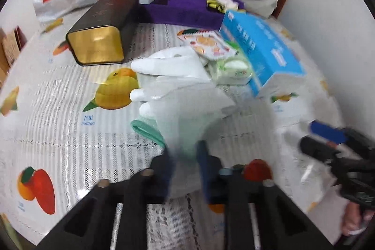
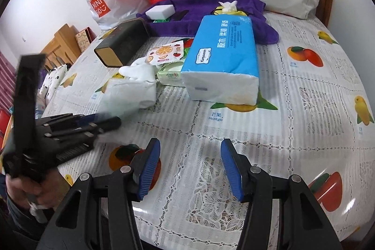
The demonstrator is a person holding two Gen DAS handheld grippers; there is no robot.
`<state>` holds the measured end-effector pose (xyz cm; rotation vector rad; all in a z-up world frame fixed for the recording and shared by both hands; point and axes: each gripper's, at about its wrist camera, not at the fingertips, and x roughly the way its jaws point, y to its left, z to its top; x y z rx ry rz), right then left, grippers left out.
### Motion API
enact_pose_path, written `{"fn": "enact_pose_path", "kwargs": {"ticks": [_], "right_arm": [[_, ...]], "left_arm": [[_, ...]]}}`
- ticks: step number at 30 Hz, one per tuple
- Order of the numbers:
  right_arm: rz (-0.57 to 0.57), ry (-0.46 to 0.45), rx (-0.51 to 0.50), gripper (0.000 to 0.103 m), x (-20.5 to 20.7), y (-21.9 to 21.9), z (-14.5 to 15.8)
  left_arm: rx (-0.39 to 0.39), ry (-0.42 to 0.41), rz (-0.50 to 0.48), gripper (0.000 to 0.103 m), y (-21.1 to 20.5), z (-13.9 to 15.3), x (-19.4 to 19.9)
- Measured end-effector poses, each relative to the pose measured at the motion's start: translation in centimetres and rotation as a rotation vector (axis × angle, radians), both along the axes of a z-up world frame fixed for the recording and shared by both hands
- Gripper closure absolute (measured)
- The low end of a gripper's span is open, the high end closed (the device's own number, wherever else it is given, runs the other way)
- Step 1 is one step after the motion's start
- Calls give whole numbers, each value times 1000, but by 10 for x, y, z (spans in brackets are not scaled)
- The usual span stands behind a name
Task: Organize soft objects
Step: 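Move both tools back toward the white gloves and clear plastic bag, then grasp the white glove with the right tool while the left tool grasps the clear plastic bag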
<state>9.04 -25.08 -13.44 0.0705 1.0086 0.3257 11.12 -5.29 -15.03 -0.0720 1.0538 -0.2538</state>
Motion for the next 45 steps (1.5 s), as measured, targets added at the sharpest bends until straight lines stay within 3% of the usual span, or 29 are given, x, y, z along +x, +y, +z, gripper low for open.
{"fn": "enact_pose_path", "kwargs": {"ticks": [6, 9, 12, 21, 22, 26, 30, 32, 35, 37, 38, 39, 41, 45], "right_arm": [[22, 0, 4, 49, 6, 12, 2], [39, 3, 2, 49, 11, 22, 2], [64, 10, -6, 49, 17, 34, 0], [111, 37, -12, 49, 44, 71, -4], [115, 37, -13, 49, 47, 75, -4], [121, 43, -9, 46, 60, 87, -4], [121, 52, -11, 44, 70, 93, -6], [122, 59, -15, 44, 73, 95, -8], [124, 67, -11, 44, 76, 97, -12], [117, 74, -5, 44, 78, 97, -15], [114, 78, -1, 44, 79, 98, -16], [112, 82, 3, 43, 81, 100, -17], [116, 87, 11, 43, 84, 105, -20], [110, 82, 16, 43, 91, 119, -28]], "left_arm": [[-62, -14, 3, 89, 27, 18, 0], [-39, -36, 42, 92, 43, 22, 3], [-67, -42, 58, 93, 60, 22, 6], [39, -18, 173, 93, 112, 5, 26], [47, -9, 183, 91, 116, 3, 28], [35, 2, 200, 47, 124, -3, 38], [62, -3, 168, 31, 113, -8, 50], [119, -3, 158, 24, 104, -14, 55], [200, -45, 143, 20, 94, -19, 59], [178, -57, 153, 24, 98, -19, 61], [184, -69, 159, 34, 100, -18, 62], [183, -79, 157, 51, 102, -16, 62], [173, -81, 160, 71, 107, -14, 64], [145, -64, 155, 84, 119, -12, 62]]}}
